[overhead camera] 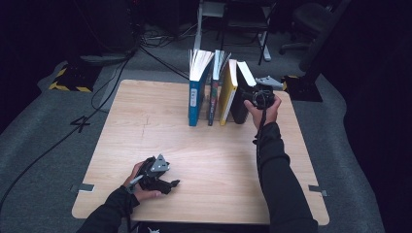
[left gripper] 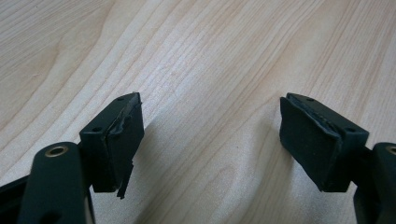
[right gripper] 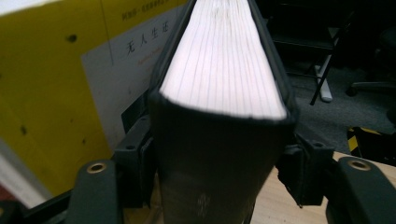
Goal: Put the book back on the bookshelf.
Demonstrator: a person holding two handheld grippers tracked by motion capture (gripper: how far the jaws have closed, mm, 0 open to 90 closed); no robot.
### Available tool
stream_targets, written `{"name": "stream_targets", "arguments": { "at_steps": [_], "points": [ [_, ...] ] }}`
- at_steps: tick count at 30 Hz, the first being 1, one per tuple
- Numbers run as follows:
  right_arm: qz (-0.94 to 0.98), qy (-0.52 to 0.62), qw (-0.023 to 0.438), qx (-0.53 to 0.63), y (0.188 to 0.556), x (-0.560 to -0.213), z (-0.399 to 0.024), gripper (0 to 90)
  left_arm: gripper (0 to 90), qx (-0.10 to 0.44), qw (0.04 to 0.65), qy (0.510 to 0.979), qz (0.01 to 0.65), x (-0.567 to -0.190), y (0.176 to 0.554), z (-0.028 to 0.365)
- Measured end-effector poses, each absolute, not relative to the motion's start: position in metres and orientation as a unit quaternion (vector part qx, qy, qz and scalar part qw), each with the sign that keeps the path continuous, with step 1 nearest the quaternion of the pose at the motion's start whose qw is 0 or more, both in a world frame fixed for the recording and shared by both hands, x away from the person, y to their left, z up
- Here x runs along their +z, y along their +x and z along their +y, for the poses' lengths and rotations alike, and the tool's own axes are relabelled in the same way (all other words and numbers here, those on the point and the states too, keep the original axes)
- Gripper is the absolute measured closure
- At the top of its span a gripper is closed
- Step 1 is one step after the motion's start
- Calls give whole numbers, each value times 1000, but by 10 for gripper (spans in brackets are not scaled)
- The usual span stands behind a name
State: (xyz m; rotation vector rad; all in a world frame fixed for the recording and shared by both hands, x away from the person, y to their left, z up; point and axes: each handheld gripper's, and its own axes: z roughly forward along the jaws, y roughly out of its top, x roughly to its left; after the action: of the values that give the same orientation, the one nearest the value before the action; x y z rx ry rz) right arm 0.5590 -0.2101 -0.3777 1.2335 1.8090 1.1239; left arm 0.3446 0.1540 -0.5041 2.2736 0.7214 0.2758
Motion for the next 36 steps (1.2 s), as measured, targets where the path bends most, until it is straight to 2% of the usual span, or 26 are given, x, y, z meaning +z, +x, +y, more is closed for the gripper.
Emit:
{"name": "stream_targets", "arguments": {
  "at_steps": [11,36],
  "points": [
    [737,442,328,393,544,-386,-220,342,222,108,363,882,281,-504,344,154],
    [809,350,300,364,486,-376,-243,292,220,108,362,882,281,-504,345,154]
  ]
}}
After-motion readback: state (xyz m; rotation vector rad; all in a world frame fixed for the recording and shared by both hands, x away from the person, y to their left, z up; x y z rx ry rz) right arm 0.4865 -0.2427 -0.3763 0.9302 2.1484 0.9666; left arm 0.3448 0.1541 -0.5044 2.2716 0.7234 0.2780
